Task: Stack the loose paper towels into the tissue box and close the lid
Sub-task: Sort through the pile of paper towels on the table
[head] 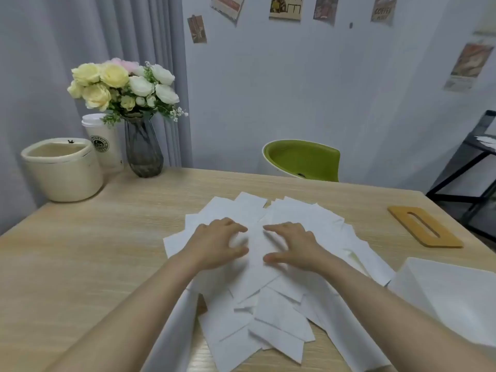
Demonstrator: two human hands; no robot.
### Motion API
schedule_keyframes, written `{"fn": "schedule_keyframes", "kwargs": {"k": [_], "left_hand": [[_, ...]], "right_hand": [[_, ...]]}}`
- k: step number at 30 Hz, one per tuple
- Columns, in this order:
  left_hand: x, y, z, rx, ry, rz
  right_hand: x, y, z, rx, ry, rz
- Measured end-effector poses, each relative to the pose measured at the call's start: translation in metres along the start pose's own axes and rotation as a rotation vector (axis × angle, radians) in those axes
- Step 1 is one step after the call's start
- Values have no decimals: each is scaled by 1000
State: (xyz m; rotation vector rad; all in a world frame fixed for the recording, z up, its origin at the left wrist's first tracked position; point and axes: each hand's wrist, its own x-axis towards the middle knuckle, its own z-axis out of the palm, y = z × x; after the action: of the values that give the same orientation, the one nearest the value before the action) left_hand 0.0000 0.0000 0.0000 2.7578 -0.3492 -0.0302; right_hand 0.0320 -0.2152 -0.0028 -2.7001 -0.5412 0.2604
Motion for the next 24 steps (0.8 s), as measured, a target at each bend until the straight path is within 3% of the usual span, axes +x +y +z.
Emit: {"fn": "schedule_keyframes", "kwargs": {"k": [3,11,15,19,24], "left_hand": [[4,1,6,-7,-50,-20],[6,4,22,-74,-52,-27],[6,3,23,-147,-26,-50],[3,8,22,-267,13,-78],[3,22,13,-434,65,-134]], "right_hand": [[-2,0,7,27,-3,4],[-5,3,22,94,203,-53],[-5,1,29,294,311,-74],[-11,-5,21,611,285,-36],[-20,0,-7,724,211,-94]]}}
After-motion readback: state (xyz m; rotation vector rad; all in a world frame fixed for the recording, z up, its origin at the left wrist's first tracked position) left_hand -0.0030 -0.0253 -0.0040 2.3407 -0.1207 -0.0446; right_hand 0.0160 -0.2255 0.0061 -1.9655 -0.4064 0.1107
